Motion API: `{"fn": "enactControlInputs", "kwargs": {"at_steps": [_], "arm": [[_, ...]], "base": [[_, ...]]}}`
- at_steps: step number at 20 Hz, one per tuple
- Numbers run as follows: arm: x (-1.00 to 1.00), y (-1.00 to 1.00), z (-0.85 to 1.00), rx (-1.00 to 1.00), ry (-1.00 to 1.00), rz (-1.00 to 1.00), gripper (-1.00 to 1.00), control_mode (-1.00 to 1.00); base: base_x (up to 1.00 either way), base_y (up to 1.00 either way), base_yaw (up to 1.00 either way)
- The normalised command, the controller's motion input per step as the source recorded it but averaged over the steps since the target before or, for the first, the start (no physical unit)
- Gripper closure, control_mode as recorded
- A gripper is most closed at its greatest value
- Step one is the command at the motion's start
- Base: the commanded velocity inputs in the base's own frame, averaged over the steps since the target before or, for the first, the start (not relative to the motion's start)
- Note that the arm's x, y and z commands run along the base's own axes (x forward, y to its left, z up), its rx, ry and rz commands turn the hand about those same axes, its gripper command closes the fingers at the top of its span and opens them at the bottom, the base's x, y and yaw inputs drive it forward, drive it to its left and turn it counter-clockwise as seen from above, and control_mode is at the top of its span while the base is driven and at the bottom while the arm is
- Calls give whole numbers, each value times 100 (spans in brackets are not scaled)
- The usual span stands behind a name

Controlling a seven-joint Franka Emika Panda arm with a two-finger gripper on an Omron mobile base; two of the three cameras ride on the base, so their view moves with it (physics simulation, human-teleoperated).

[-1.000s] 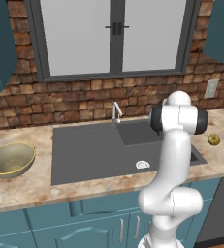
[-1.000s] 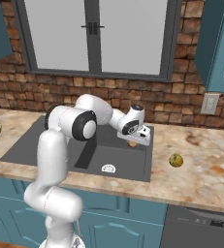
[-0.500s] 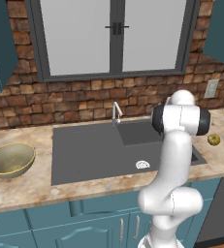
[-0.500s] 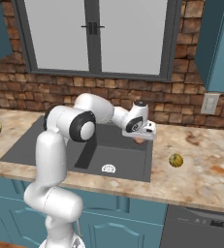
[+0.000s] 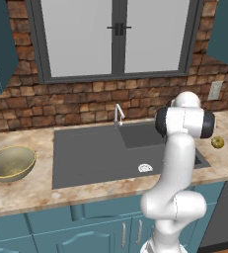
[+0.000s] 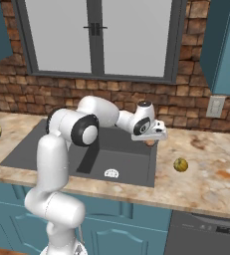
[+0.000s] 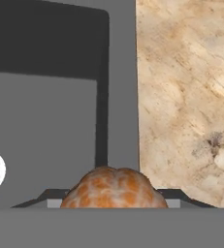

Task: Remove the tangerine and squash from the sink. Then move the bowl and cup from the counter to the sink for washing.

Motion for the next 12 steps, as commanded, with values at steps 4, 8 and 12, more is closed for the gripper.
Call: {"fn": "enactControlInputs", "kwargs": {"at_steps": [4, 8, 12], "arm": [[0, -35, 4, -11, 0, 3, 100, -100], [0, -34, 0, -8, 0, 2, 100, -100], [0, -35, 0, -5, 2, 3, 100, -100]], "base": [[0, 0, 0], [0, 0, 0], [0, 0, 0]]}}
